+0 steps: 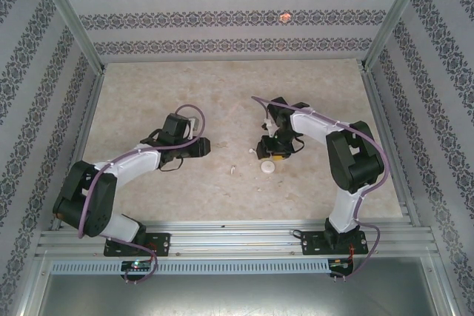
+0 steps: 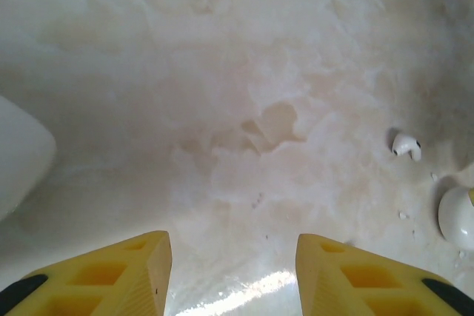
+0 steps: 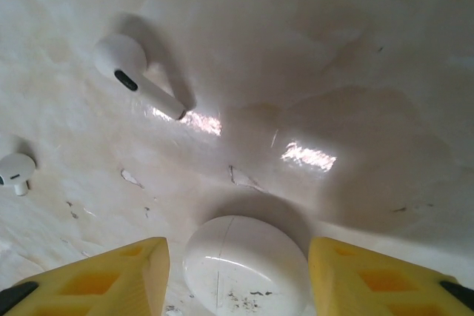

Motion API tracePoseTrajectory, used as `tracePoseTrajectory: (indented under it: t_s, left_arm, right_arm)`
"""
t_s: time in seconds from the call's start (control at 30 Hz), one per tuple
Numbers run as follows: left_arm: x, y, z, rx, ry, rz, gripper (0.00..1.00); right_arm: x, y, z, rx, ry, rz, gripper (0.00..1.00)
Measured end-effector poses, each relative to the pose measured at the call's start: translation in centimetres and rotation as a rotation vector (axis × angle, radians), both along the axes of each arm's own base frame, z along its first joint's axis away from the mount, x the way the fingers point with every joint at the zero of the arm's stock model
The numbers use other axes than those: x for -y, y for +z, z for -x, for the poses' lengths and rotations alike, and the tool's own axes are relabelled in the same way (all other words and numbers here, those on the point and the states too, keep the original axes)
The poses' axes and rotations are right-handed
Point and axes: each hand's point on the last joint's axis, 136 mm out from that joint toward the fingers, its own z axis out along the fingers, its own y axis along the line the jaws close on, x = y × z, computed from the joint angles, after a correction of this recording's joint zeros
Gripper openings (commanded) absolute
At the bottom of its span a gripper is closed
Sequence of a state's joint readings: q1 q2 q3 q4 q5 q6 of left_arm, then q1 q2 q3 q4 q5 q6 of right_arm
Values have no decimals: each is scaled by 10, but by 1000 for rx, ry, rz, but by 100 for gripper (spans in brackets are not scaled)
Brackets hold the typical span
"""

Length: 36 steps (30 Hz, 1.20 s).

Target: Insert wireless bluetooth earbuds into charging case

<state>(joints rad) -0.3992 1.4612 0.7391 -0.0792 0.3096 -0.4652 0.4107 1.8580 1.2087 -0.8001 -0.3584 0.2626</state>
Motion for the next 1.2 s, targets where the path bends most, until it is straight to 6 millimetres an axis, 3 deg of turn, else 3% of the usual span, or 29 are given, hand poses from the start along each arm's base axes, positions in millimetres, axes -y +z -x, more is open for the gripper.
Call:
tracePoseTrajectory:
  t_s: [0.23, 0.73, 0.93, 1.2]
  left_arm:
    - [9, 5, 5, 12, -7, 17, 47]
    - [10, 20, 13, 60, -1, 29, 47]
    - [9, 18, 21, 61, -5, 27, 47]
    - [6, 17, 27, 61, 7, 27, 47]
  right_arm:
    - [-4, -9, 22, -45, -22, -10, 53]
    - [-24, 10, 51, -64, -43, -64, 55]
    - [-32, 26, 60, -45, -21, -83, 56]
    - [-19, 36, 46, 37, 44, 50, 60]
